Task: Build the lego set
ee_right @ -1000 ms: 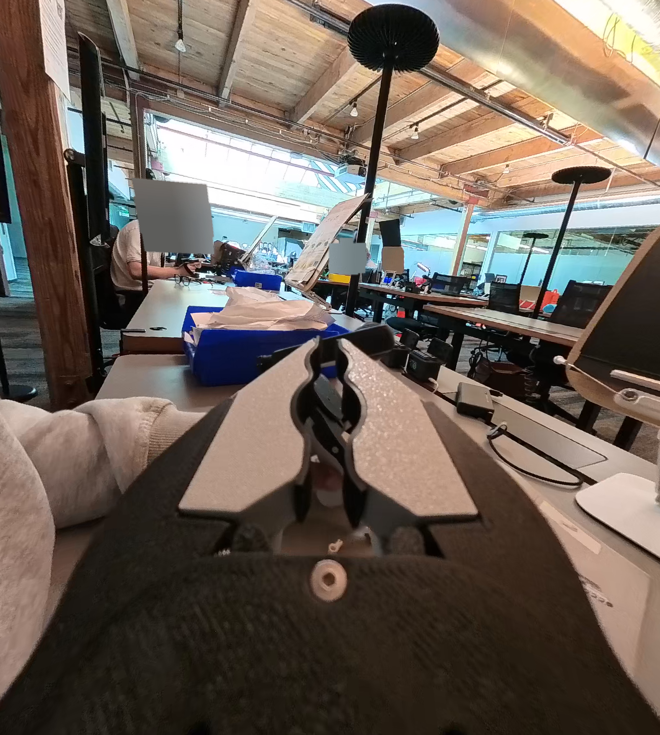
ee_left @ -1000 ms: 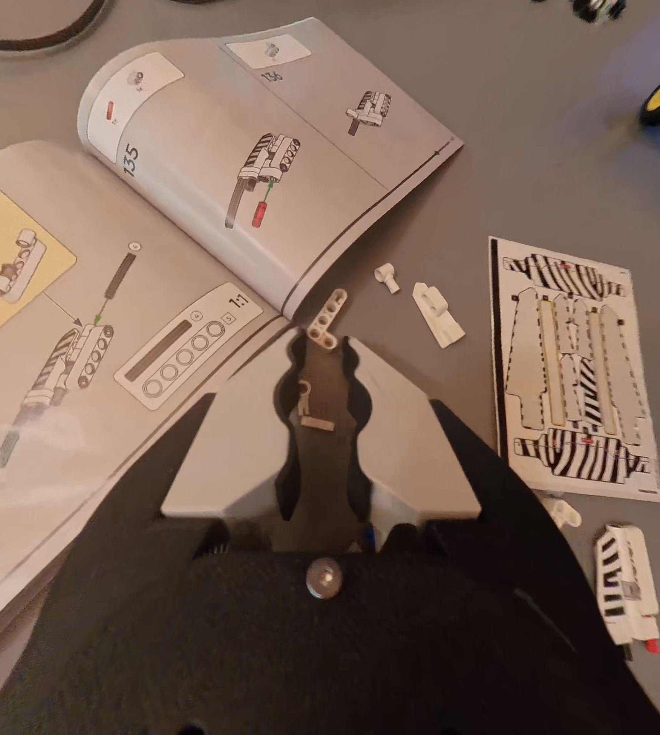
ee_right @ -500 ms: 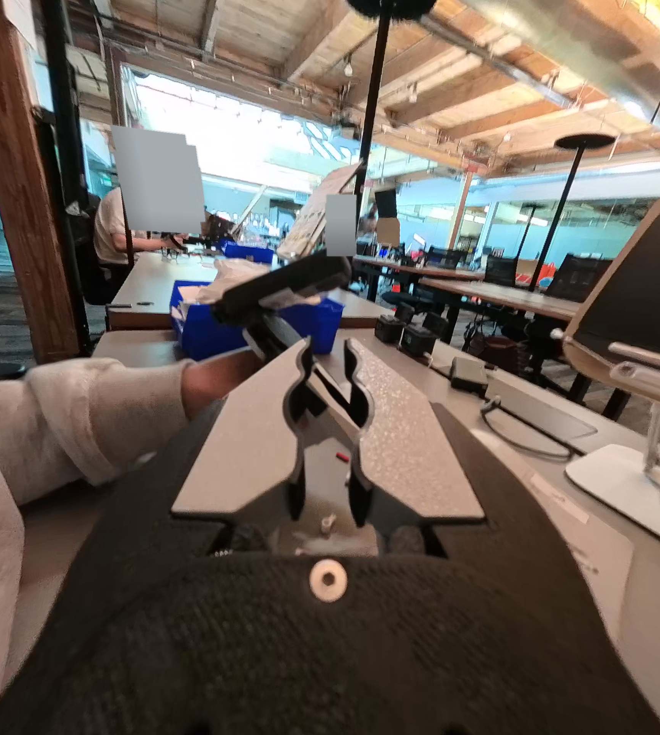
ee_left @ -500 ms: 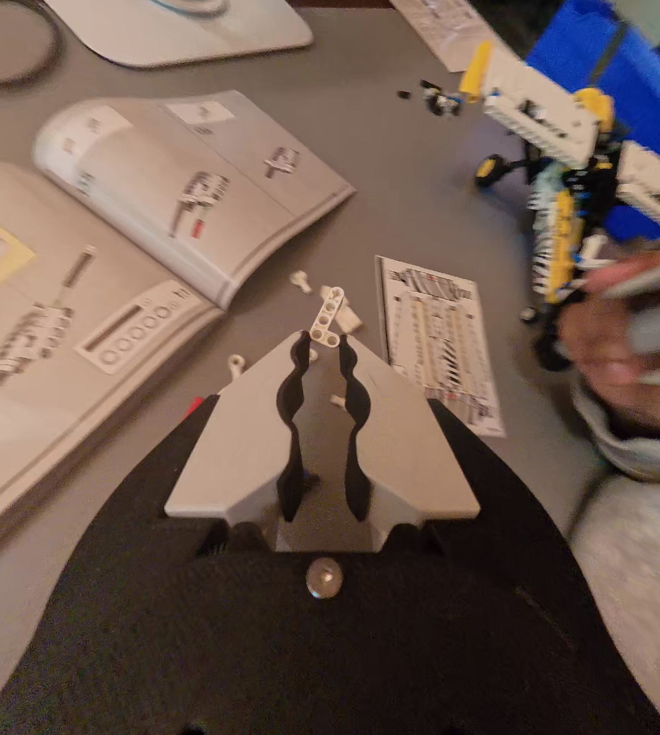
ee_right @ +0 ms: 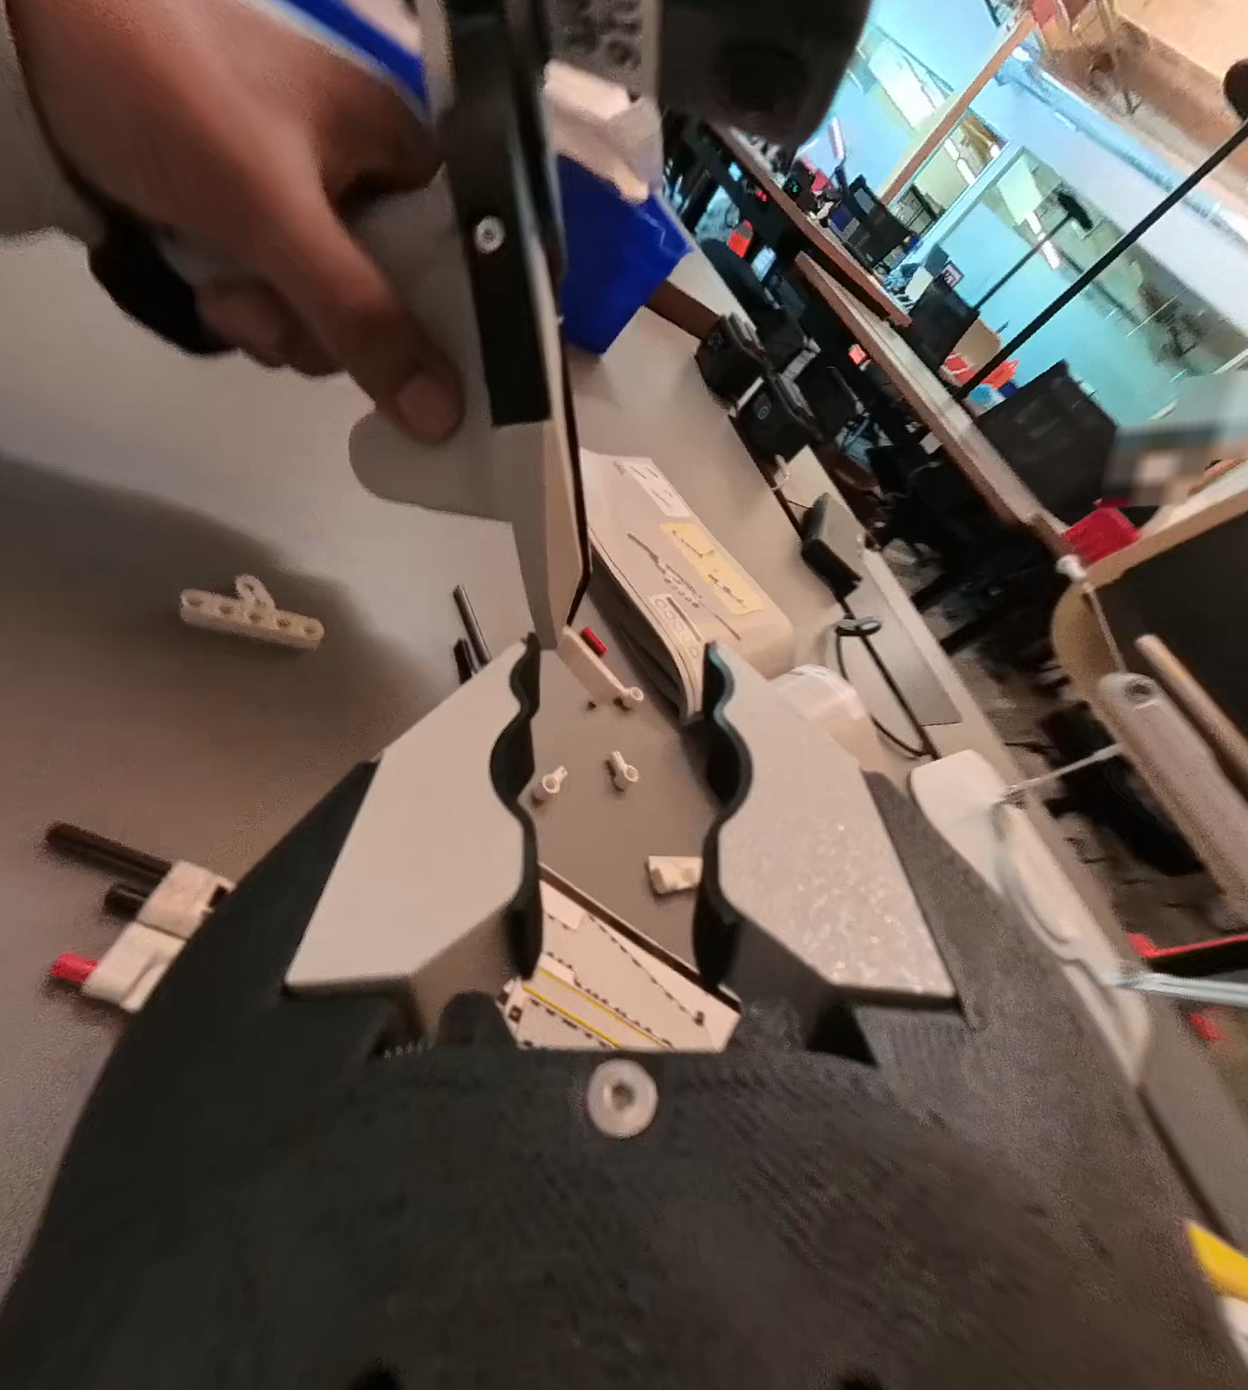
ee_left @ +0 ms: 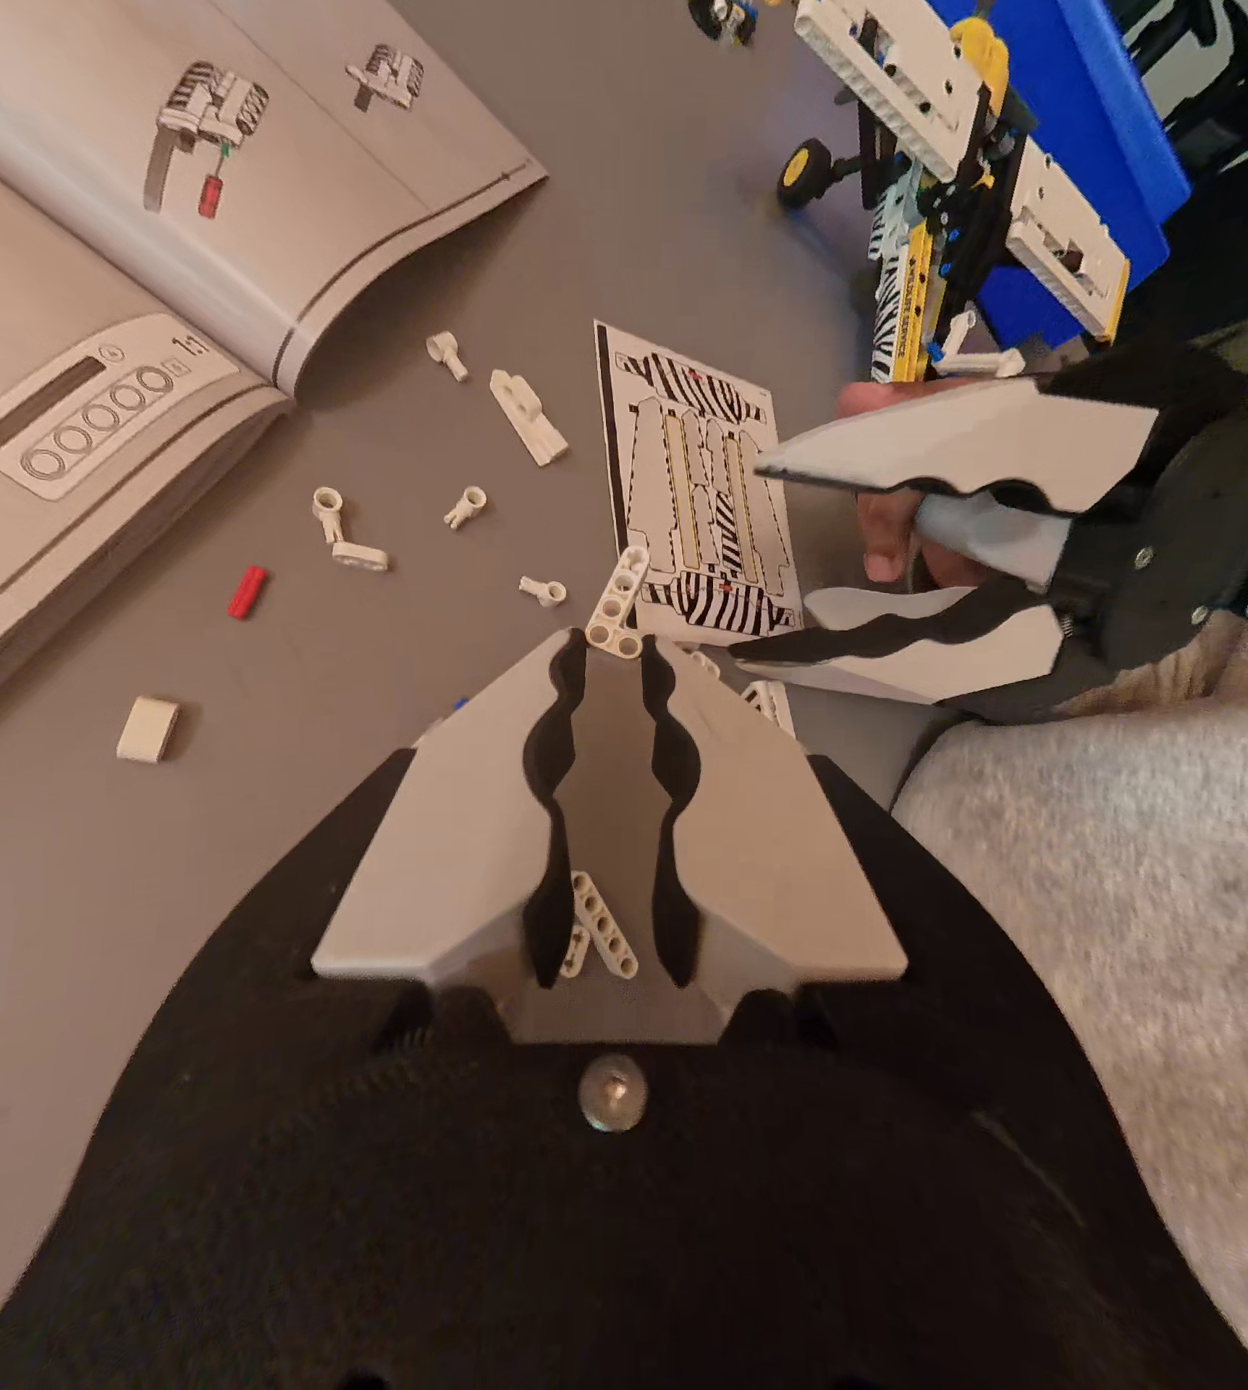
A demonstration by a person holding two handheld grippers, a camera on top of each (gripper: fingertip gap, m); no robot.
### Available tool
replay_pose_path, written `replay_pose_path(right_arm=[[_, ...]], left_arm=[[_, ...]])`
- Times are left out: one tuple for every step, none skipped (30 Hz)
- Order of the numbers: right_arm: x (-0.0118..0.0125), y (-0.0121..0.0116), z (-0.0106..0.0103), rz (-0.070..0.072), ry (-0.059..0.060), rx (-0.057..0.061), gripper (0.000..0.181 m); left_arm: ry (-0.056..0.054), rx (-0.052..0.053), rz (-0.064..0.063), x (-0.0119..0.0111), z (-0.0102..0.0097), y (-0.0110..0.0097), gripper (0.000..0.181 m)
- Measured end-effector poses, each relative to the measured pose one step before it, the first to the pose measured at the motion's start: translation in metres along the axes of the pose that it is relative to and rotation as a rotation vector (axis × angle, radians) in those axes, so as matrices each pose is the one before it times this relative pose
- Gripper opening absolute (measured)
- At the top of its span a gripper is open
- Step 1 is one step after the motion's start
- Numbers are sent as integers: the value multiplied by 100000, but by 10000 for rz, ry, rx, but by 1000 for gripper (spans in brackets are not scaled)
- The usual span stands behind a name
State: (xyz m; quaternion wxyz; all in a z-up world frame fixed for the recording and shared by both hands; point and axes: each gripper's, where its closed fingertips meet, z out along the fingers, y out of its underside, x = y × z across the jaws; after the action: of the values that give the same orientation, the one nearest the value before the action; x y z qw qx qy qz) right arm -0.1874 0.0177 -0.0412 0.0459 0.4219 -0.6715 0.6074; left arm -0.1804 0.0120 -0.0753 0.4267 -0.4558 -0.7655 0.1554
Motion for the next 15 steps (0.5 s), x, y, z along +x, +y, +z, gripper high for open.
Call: replay_pose_path(right_arm=[[-316, 193, 152, -500, 65, -209, 41], [-306, 176, 159, -389, 28, -204, 41], [-215, 140, 131, -343, 38, -178, 41], [-170, 94, 104, -341, 52, -137, 40], [-150, 86, 63, -344, 51, -100, 38], [-137, 53, 50, -346, 55, -74, 37], [-146, 50, 44, -338, 58, -65, 35], [-121, 70, 67, -318, 71, -71, 33], [-140, 70, 64, -313, 59, -66, 31], [-161, 78, 70, -298, 43, -74, 29], [-160, 68, 72, -260, 33, -71, 26], [-178, 87, 67, -214, 2, -84, 21], [-190, 70, 48, -159, -32, -79, 14], [-208, 10, 38, -93, -66, -24, 7], [-165, -26, 2, -32, -63, -9, 0]], left_arm=[[34, -51, -2, 73, 33, 89, 14], [48, -58, -15, 90, 62, 106, 14], [62, -67, -10, 107, 85, 108, 14], [64, -76, -3, 125, 98, 117, 14], [50, -64, 13, 123, 85, 99, 14], [40, -65, 18, 120, 89, 92, 14], [39, -59, 25, 130, 75, 82, 14], [35, -45, 17, 120, 55, 50, 14], [27, -37, 11, 102, 50, 40, 14], [6, -27, 27, 41, 30, 34, 14], [54, 7, 28, 81, 18, -17, 14], [90, 37, -15, 52, 11, -45, 14], [74, 54, -61, -12, -13, -53, 14], [94, 59, -50, 18, -30, -50, 14], [66, 30, -32, 3, -27, -18, 14]])
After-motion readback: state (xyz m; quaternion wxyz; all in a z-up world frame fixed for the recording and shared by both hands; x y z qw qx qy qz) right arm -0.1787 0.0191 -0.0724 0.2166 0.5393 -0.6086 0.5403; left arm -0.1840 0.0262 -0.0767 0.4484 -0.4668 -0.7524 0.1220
